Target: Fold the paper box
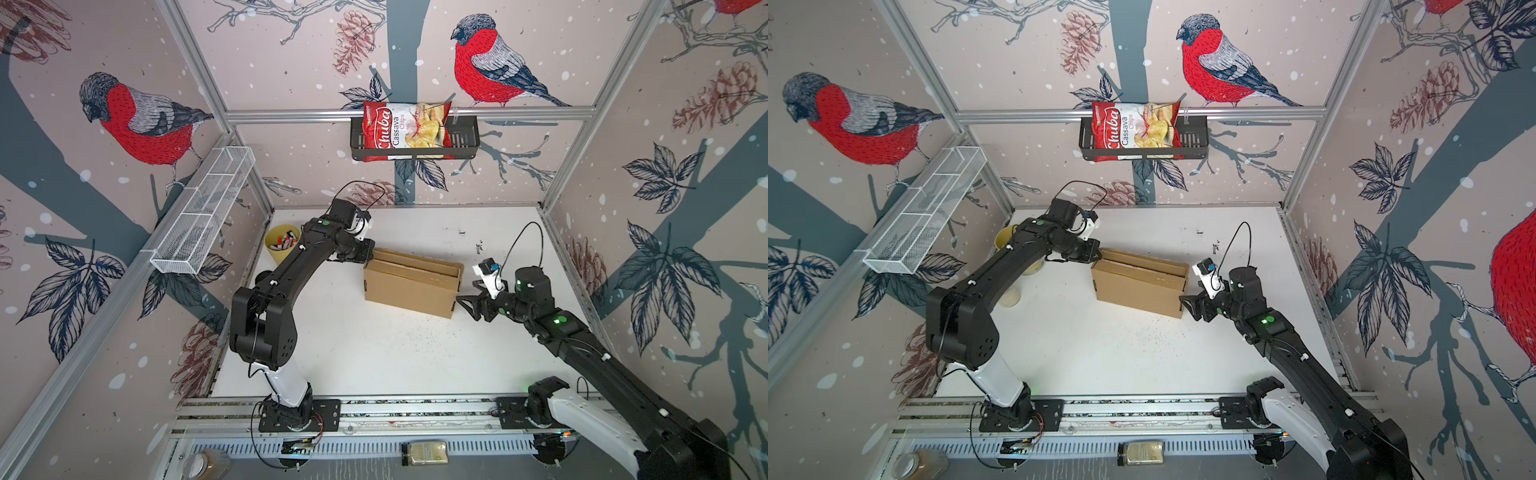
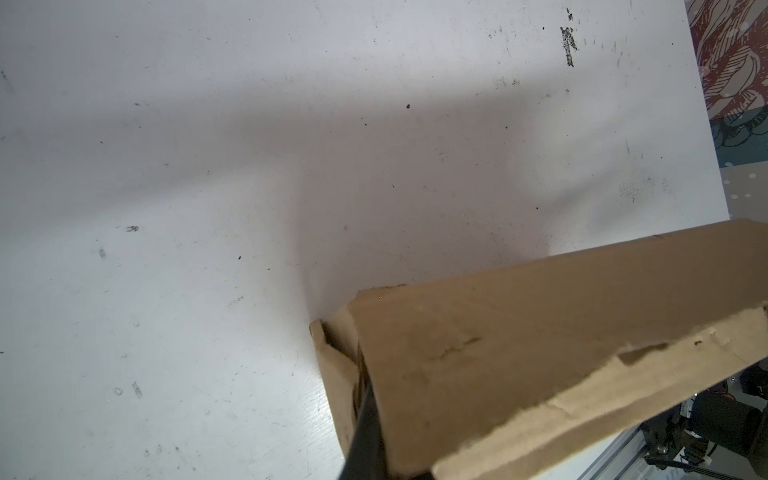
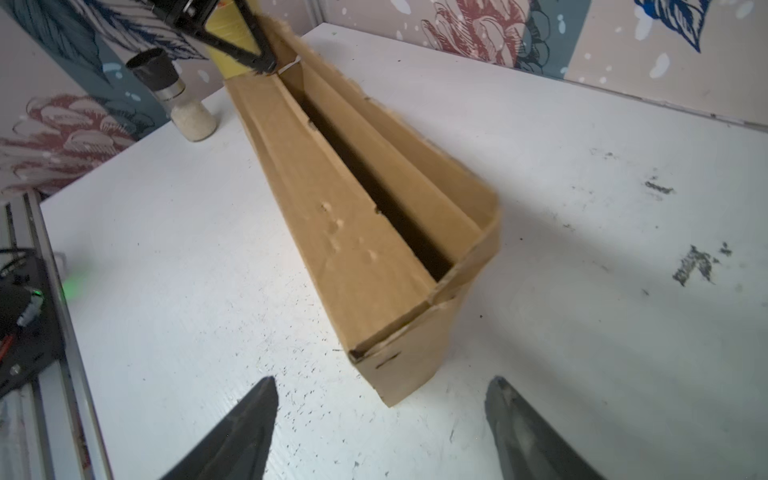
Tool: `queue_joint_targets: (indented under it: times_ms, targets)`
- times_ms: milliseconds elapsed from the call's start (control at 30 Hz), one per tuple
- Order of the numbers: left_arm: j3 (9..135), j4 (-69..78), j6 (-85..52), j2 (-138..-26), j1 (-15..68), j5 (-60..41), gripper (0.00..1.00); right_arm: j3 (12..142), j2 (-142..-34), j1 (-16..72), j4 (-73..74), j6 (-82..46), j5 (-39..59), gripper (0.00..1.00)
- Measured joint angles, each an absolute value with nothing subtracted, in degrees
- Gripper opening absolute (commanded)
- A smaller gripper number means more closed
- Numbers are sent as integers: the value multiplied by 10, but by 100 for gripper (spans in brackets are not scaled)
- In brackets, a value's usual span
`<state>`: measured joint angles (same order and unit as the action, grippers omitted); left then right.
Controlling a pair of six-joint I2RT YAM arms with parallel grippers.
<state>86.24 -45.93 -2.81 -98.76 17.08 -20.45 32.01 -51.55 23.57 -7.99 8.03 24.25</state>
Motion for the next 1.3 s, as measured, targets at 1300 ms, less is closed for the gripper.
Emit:
queue_joint_targets:
  times_ms: [1300]
  targets:
    - [851,-442,-15,-985,171,-197,0,285,-785,176,329,108,415,70]
